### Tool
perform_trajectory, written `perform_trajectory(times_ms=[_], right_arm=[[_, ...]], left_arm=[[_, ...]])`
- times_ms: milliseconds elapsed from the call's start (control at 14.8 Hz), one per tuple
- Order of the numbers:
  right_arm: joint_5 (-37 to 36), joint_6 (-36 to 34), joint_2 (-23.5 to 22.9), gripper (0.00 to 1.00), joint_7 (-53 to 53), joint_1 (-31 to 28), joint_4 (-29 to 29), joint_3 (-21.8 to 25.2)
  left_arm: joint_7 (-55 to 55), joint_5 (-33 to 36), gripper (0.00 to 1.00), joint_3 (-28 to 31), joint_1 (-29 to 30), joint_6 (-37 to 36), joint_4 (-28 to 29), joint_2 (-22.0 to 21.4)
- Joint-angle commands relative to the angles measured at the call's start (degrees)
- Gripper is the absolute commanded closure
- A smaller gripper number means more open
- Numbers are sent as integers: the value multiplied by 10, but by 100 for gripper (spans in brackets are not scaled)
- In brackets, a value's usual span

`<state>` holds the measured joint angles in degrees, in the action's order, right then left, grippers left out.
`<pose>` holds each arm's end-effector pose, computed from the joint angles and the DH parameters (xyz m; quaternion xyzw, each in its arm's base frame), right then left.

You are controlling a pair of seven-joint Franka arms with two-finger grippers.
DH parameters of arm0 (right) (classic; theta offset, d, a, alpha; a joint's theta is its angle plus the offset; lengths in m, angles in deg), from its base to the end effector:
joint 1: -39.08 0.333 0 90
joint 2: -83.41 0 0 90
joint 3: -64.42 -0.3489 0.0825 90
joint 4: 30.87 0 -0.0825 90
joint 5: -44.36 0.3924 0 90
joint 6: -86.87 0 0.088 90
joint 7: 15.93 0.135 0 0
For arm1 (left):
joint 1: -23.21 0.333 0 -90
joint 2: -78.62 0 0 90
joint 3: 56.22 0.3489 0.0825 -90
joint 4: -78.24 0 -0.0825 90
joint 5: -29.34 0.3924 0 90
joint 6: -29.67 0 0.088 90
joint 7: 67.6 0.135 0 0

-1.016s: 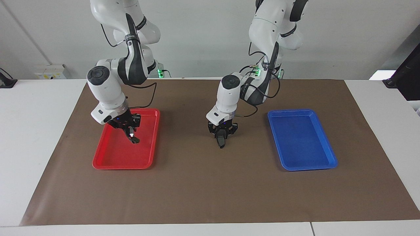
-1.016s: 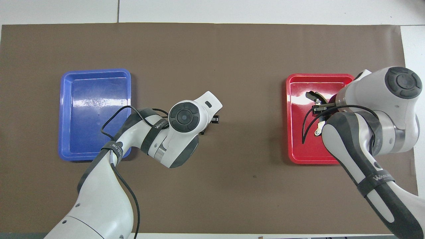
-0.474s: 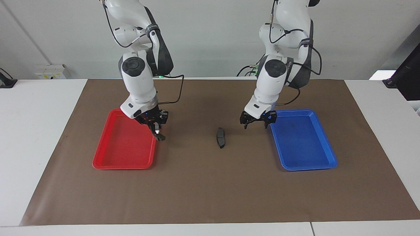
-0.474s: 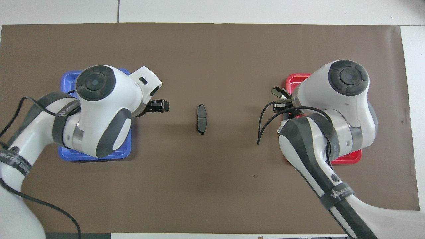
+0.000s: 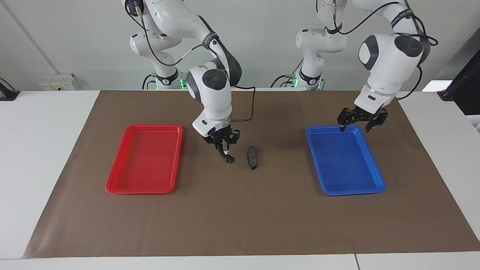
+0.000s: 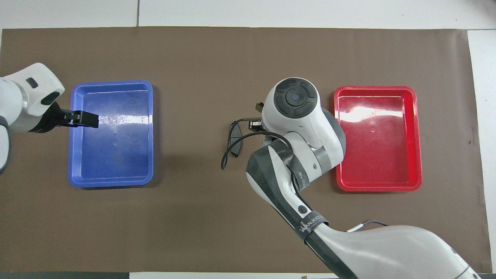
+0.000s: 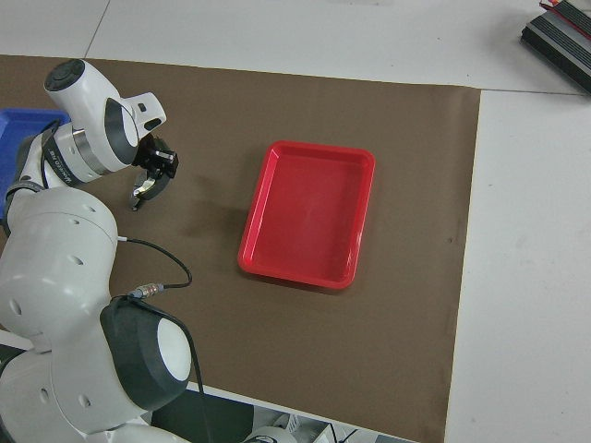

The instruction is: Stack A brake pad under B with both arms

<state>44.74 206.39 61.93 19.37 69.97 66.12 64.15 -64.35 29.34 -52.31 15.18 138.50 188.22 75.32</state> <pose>0.5812 0.3516 0.3796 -0.9992 0.0379 -0.0056 0.0082 0.5535 -0.0392 0.5208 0.9978 -0.0643 0.0187 0.0021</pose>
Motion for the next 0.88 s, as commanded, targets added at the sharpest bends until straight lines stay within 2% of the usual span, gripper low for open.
perform_trajectory(times_ms=[0, 339, 677, 812], right_arm=[[11, 11, -56, 100, 27, 15, -52, 2], [9, 65, -84, 100, 62, 51, -52, 2], [-1, 69, -90, 100, 69, 58, -49, 3], [-9, 92, -93, 100, 64, 58, -37, 3]], left_arm=[[35, -3, 1, -7, 30, -84, -64, 5], [71, -2, 1, -4, 53, -184, -164, 30], [73, -1, 1, -4, 67, -189, -137, 13], [70, -1, 1, -3, 67, -184, -130, 9]])
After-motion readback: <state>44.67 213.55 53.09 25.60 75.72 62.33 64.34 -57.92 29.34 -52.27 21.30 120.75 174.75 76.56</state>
